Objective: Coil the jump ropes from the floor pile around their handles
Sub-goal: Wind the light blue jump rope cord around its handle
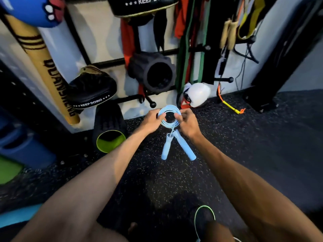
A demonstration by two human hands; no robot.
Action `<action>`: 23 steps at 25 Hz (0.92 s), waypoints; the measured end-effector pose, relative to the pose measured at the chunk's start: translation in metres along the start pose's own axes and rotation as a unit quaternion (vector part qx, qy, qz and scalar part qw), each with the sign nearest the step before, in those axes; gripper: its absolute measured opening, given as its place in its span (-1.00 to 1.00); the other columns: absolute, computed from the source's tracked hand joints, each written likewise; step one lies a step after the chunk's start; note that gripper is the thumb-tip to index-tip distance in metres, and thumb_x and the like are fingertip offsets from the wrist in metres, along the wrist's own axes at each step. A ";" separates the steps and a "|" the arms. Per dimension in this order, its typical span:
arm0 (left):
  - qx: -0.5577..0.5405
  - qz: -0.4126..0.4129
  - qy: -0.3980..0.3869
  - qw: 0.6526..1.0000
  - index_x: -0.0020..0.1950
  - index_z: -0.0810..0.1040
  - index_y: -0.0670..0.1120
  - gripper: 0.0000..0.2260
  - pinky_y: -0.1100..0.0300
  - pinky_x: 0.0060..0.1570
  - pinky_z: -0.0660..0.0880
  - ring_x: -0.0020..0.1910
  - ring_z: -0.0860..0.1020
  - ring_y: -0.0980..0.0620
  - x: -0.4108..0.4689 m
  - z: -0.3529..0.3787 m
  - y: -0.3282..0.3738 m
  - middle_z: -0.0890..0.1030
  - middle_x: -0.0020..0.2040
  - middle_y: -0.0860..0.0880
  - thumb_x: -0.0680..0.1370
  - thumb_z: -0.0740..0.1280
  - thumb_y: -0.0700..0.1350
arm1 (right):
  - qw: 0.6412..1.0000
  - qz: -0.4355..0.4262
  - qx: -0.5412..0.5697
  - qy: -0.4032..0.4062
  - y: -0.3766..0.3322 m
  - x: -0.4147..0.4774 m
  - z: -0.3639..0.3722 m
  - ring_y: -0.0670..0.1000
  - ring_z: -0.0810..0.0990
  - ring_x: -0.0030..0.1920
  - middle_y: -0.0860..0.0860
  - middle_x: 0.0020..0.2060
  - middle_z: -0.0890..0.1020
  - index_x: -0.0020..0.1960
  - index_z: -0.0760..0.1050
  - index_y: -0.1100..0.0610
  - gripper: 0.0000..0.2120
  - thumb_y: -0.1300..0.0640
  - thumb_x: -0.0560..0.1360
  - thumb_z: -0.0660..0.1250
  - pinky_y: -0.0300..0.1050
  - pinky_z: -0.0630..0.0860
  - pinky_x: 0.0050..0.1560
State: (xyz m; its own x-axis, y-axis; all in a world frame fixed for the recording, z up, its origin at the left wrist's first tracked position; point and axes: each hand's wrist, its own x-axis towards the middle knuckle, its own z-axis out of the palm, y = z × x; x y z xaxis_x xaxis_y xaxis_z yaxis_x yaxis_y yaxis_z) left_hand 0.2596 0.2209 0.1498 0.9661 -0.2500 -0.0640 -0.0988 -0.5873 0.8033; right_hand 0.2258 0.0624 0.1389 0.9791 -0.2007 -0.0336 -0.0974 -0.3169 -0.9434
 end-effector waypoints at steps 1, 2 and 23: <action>0.004 0.001 0.025 1.000 0.19 0.60 -0.17 -0.78 0.21 -0.01 0.46 0.00 0.59 -0.02 0.005 -0.001 -0.007 0.66 0.05 -0.12 0.61 0.28 -0.11 | 1.000 -0.005 -0.008 -0.001 -0.001 0.008 0.006 0.02 0.62 -0.15 -0.04 -0.22 0.60 -0.05 0.38 0.06 -0.88 0.13 0.59 0.32 -0.03 0.57 -0.18; -0.004 -0.001 0.052 0.999 0.20 0.60 -0.16 -0.77 0.22 -0.01 0.44 0.03 0.60 -0.01 0.011 -0.002 -0.014 0.66 0.08 -0.11 0.60 0.31 -0.11 | 1.000 -0.016 -0.025 0.001 -0.001 0.016 0.012 0.00 0.61 -0.17 -0.04 -0.23 0.59 -0.04 0.37 0.10 -0.88 0.14 0.59 0.32 -0.03 0.56 -0.15; -0.132 -0.143 0.271 0.943 -0.23 0.36 0.06 -0.72 0.31 -0.50 0.47 -0.44 0.53 0.03 0.154 0.010 -0.121 0.64 -0.12 -0.21 0.54 0.38 -0.20 | 0.998 -0.054 -0.044 -0.002 0.073 0.193 0.125 -0.01 0.54 -0.29 0.02 -0.20 0.62 0.10 0.50 0.23 -0.87 0.19 0.62 0.25 -0.27 0.50 -0.33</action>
State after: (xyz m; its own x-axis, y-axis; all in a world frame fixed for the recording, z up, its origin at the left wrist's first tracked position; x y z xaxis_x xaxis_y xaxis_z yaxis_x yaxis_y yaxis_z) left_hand 0.4175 0.2460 0.0364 0.9312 0.3617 -0.0450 0.1768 -0.3403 0.9235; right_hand 0.4297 0.1166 0.0220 0.9855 -0.1571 0.0648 -0.0066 -0.4161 -0.9093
